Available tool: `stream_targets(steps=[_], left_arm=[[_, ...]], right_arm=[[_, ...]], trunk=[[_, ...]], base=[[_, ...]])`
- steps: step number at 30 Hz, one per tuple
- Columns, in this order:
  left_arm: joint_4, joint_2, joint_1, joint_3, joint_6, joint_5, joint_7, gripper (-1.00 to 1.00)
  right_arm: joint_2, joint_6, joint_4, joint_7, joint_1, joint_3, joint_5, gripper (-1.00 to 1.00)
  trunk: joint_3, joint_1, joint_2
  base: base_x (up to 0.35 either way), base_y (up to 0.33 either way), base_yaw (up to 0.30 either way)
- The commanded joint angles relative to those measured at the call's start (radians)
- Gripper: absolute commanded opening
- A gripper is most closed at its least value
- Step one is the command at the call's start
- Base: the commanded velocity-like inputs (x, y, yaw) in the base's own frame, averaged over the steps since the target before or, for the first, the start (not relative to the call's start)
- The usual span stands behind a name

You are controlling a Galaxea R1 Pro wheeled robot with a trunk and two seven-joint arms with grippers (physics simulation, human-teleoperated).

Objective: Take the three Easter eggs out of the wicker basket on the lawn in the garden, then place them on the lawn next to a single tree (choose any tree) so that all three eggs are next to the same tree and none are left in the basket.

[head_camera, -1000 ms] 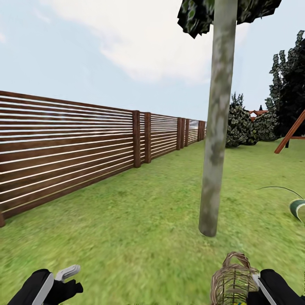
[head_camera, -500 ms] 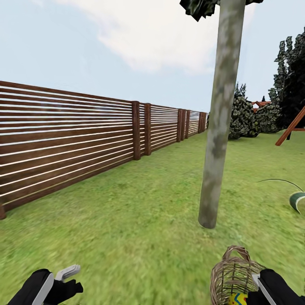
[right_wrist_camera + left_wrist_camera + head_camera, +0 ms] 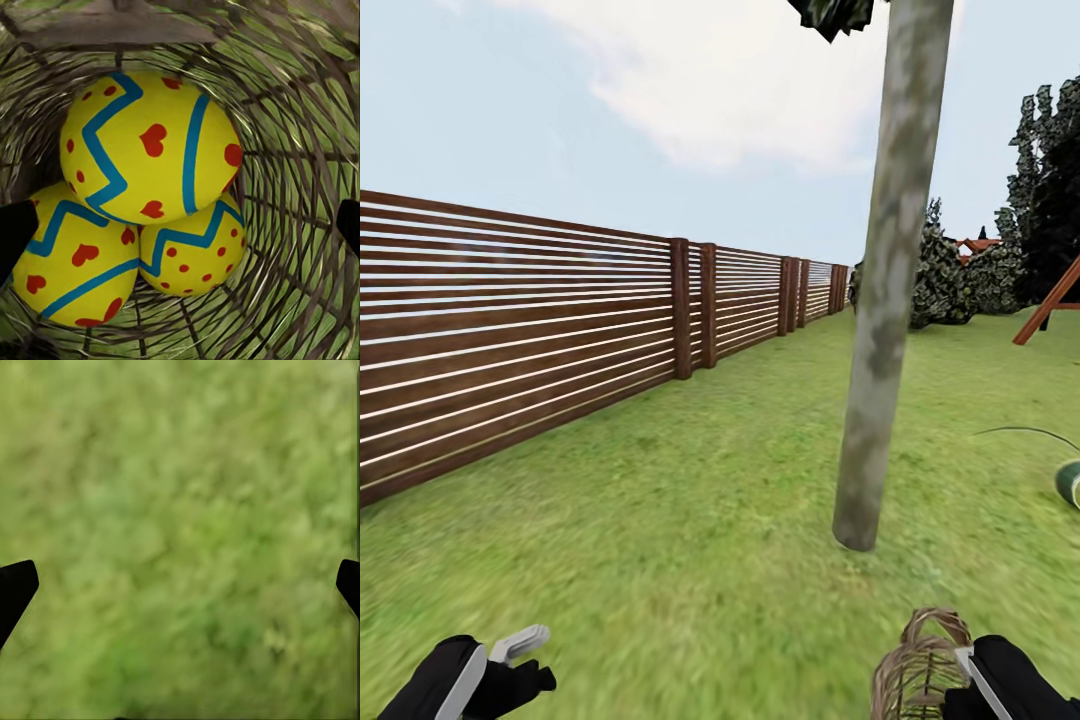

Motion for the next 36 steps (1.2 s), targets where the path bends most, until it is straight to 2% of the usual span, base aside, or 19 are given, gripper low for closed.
stream_targets(steps=[1,11,21,27,36], left_arm=[[-0.001,0.000,-0.001,0.003,0.005,-0.006,-0.007,1.00],[-0.001,-0.001,0.000,0.002,0.003,-0.007,-0.006,1.00],[-0.002,-0.001,0.000,0.002,0.003,-0.008,-0.006,1.00],[-0.002,-0.002,0.000,0.002,0.003,-0.008,-0.006,1.00],[-0.002,-0.008,0.000,0.002,0.003,-0.008,-0.006,1.00]], right_arm=[[-0.001,0.004,-0.001,0.002,-0.001,0.004,-0.001,1.00],[-0.001,0.004,-0.001,0.002,-0.001,0.004,-0.002,1.00],[-0.002,0.003,-0.001,0.003,-0.001,0.002,-0.006,1.00],[-0.001,0.003,-0.001,0.003,-0.001,-0.022,-0.006,1.00],[-0.001,0.004,-0.002,0.003,-0.001,-0.022,-0.002,1.00]], trunk=[[-0.001,0.000,-0.001],[-0.001,0.000,-0.001],[-0.040,0.005,-0.003],[-0.063,0.008,-0.004],[-0.098,0.012,-0.006]], base=[[0.268,0.000,0.000],[0.040,0.000,0.000],[0.000,0.000,0.000],[0.000,0.000,0.000],[0.000,0.000,0.000]])
